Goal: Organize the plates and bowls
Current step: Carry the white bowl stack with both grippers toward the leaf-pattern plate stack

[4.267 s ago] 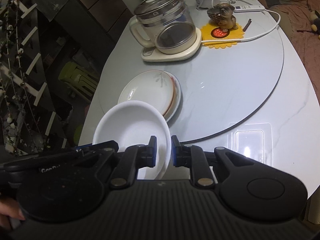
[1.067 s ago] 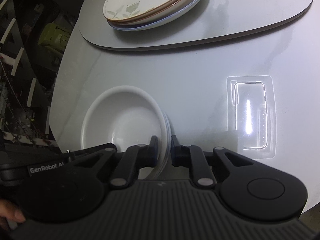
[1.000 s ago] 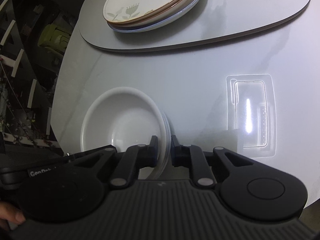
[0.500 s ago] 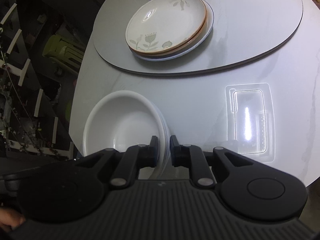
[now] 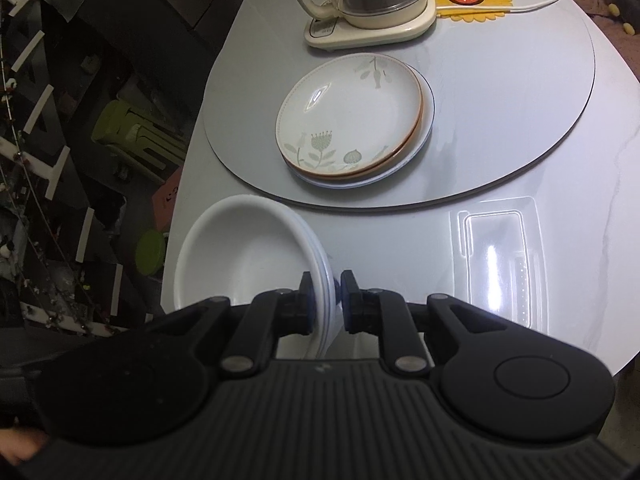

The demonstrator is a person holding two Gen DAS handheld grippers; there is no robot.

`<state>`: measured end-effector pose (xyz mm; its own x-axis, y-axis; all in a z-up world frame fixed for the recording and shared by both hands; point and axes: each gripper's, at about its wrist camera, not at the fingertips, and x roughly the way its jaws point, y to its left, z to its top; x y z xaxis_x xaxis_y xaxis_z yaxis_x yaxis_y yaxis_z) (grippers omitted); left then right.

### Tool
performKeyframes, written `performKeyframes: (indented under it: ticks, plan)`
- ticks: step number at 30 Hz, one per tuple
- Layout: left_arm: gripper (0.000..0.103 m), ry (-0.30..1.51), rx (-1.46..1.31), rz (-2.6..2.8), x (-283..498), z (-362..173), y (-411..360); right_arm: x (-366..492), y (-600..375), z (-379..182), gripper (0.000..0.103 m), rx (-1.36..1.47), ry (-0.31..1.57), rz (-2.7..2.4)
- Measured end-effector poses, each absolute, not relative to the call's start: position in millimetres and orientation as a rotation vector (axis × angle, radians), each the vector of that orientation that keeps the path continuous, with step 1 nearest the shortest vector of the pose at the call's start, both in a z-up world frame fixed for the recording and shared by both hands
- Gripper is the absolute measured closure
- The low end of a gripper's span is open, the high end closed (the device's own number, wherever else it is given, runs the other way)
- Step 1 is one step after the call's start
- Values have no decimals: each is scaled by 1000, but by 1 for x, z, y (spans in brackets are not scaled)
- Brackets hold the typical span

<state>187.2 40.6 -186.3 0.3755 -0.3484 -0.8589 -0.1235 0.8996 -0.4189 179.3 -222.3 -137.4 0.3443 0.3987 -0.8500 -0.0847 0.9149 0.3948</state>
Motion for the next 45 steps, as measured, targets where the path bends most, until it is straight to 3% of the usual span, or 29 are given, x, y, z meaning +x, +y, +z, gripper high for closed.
performKeyframes:
  ticks: [15, 25, 45]
  plan:
    - [77, 1129, -491, -136, 228, -154, 45, 225, -230, -113, 87, 337, 1132, 335]
    - [77, 1115, -511, -122, 296, -152, 40, 282, -237, -116, 87, 346, 1139, 348]
    - [77, 1200, -508, -67, 418, -223, 31, 384, -238, -176, 87, 335, 1210, 347]
